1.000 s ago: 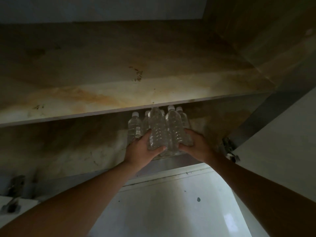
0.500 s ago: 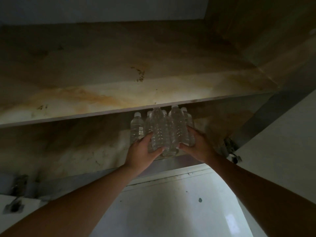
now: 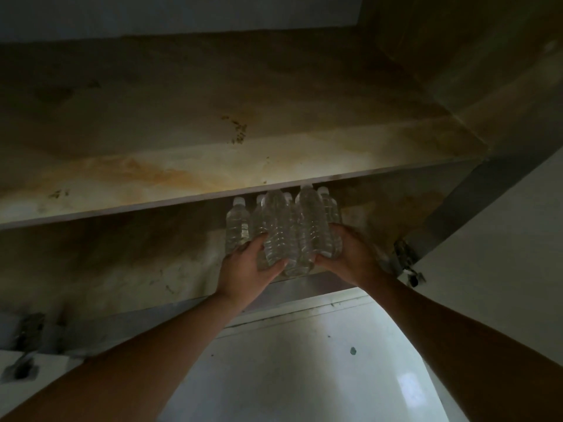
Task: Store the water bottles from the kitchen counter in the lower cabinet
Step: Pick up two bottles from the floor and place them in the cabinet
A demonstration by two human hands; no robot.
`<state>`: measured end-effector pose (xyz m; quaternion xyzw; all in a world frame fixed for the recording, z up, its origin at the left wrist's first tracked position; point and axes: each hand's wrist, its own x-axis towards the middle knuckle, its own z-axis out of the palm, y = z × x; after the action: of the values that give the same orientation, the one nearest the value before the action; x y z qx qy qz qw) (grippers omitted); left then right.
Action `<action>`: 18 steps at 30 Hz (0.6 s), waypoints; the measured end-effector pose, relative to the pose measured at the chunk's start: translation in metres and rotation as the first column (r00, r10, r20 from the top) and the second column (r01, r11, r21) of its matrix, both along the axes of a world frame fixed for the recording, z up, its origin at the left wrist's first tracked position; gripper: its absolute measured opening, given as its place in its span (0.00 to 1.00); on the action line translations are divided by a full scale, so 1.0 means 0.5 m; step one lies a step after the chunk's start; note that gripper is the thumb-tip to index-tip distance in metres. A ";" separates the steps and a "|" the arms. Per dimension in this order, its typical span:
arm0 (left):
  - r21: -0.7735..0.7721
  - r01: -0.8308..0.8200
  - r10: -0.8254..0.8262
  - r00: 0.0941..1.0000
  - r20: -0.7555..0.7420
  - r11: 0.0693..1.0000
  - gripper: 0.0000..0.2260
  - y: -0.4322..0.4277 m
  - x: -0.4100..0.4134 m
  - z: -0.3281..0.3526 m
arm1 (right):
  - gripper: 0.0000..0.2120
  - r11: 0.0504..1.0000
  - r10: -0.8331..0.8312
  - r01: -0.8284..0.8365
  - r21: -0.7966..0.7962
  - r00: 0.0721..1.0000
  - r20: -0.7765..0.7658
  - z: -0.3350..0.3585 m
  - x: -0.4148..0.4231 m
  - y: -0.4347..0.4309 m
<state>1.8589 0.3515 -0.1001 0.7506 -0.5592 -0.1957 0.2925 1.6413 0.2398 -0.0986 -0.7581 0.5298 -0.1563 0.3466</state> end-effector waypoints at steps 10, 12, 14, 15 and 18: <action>0.018 0.130 -0.131 0.989 0.069 0.991 0.24 -0.001 0.014 0.021 | 0.41 1.000 -0.001 0.004 0.027 0.994 -0.113 0.024 0.009 0.025; 0.062 0.138 -0.143 0.986 0.083 0.988 0.26 0.003 0.021 0.026 | 0.43 0.999 0.003 0.003 0.049 0.993 -0.115 0.021 0.003 0.027; 0.099 0.120 -0.129 0.988 0.089 0.988 0.30 0.006 0.028 0.029 | 0.42 0.999 0.021 -0.017 0.030 0.989 -0.147 0.031 -0.002 0.032; 0.113 0.116 -0.127 0.986 0.103 0.987 0.32 0.009 0.032 0.029 | 0.40 1.000 0.022 -0.018 0.021 0.986 -0.163 0.035 -0.005 0.035; 0.170 0.104 -0.130 0.980 0.152 0.980 0.35 0.029 0.033 0.044 | 0.35 0.999 0.015 -0.008 0.036 0.982 -0.187 0.056 -0.012 0.052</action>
<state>1.8756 0.3658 -0.0783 0.7510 -0.6066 -0.1955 0.1725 1.6350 0.2656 -0.0706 -0.7663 0.5584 -0.0728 0.3093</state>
